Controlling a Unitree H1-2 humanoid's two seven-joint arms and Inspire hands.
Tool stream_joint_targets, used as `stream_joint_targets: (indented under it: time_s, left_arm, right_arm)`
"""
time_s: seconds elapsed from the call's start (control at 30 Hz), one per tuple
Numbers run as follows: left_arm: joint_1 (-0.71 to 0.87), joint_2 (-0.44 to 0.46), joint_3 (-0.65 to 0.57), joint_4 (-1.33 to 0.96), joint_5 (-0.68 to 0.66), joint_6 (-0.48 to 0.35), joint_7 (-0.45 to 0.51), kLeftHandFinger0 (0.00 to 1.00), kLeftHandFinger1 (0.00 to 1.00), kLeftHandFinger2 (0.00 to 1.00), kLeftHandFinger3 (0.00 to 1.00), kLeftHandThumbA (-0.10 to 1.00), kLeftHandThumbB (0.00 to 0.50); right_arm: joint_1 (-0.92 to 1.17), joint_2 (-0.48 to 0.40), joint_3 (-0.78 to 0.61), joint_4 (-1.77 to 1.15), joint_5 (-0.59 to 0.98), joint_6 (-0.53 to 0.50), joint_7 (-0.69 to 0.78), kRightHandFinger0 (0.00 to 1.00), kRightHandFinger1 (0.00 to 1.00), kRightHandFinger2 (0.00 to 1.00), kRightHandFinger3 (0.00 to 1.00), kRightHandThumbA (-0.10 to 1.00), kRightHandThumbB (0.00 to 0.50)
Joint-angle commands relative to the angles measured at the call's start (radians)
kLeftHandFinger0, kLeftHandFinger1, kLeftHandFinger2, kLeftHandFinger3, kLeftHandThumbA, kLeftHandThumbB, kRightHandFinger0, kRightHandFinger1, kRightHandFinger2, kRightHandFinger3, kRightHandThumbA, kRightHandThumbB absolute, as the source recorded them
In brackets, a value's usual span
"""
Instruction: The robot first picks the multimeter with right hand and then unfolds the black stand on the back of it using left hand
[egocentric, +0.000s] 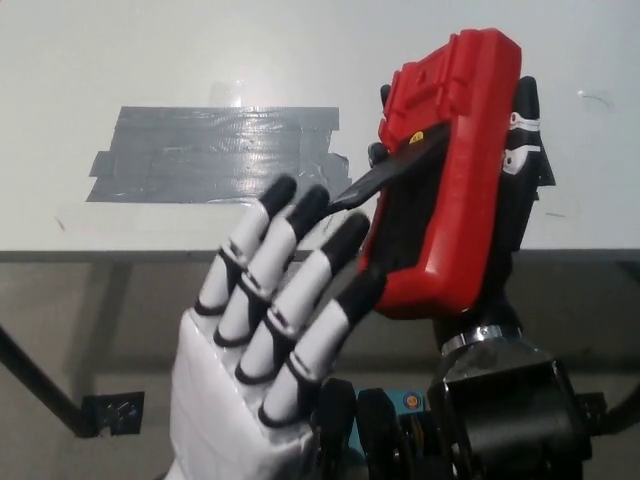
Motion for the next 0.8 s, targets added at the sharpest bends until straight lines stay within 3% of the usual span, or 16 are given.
stream_joint_targets:
  time_s: [0.0,0.03,0.1,0.13,0.2,0.23,0.3,0.33,0.5,0.57,0.7,0.77]
  left_arm:
    - [-0.058,-0.054,0.027,-0.015,-0.016,0.051,-0.057,1.0,1.0,1.0,1.0,1.0,0.453]
    - [-0.084,-0.03,0.035,-0.003,-0.089,0.055,-0.071,1.0,1.0,1.0,1.0,1.0,0.459]
    - [-0.102,-0.012,0.047,0.005,-0.118,0.044,-0.064,1.0,1.0,1.0,1.0,1.0,0.473]
    - [-0.097,-0.015,0.055,0.004,-0.112,0.043,-0.056,1.0,1.0,1.0,1.0,1.0,0.499]
    - [-0.074,-0.023,0.065,-0.008,-0.081,0.044,-0.055,1.0,1.0,1.0,1.0,1.0,0.5]
    - [-0.068,-0.022,0.067,-0.011,-0.081,0.041,-0.054,1.0,1.0,1.0,1.0,1.0,0.5]
    - [-0.063,-0.021,0.073,-0.016,-0.089,0.038,-0.059,1.0,1.0,1.0,1.0,1.0,0.5]
    - [-0.061,-0.026,0.074,-0.019,-0.089,0.037,-0.059,1.0,1.0,1.0,1.0,1.0,0.5]
    - [-0.046,-0.026,0.076,-0.023,-0.084,0.021,-0.053,1.0,1.0,1.0,1.0,1.0,0.5]
    - [-0.036,-0.024,0.071,-0.032,-0.087,0.028,-0.078,1.0,1.0,1.0,1.0,1.0,0.48]
    - [-0.021,-0.025,0.073,-0.02,-0.033,0.012,-0.068,1.0,1.0,1.0,1.0,1.0,0.42]
    - [-0.014,-0.02,0.065,-0.015,-0.04,0.007,-0.077,1.0,1.0,1.0,1.0,1.0,0.415]
  right_arm:
    - [0.027,0.084,0.004,-0.038,0.013,-0.007,0.098,0.74,0.09,0.55,0.82,-0.1,0.041]
    - [0.032,0.041,0.006,-0.037,0.066,0.003,0.171,0.75,0.17,0.57,0.81,-0.1,0.011]
    - [0.028,0.018,0.002,-0.031,0.079,0.018,0.191,0.71,0.23,0.59,0.81,-0.1,0.031]
    - [0.028,0.003,-0.005,-0.029,0.1,0.029,0.198,0.4,0.26,0.63,0.85,-0.1,0.05]
    - [0.038,0.0,-0.018,-0.018,0.136,0.024,0.228,0.69,0.29,0.66,0.93,-0.1,0.045]
    - [0.041,-0.003,-0.023,-0.016,0.145,0.026,0.235,0.63,0.3,0.67,0.97,-0.1,0.041]
    - [0.048,-0.007,-0.036,-0.015,0.164,0.03,0.244,0.63,0.33,0.67,0.99,-0.1,0.041]
    - [0.054,-0.008,-0.043,-0.015,0.18,0.028,0.257,0.71,0.34,0.66,0.99,-0.1,0.037]
    - [0.068,-0.021,-0.081,-0.02,0.293,0.033,0.284,0.9,0.4,0.68,1.0,-0.1,0.04]
    - [0.076,-0.034,-0.079,-0.013,0.34,0.052,0.326,0.9,0.4,0.7,1.0,-0.1,0.027]
    - [0.075,-0.045,-0.082,-0.024,0.413,0.066,0.341,0.88,0.43,0.78,1.0,-0.1,0.058]
    - [0.07,-0.04,-0.079,-0.034,0.407,0.064,0.332,0.8,0.42,0.78,1.0,-0.1,0.076]
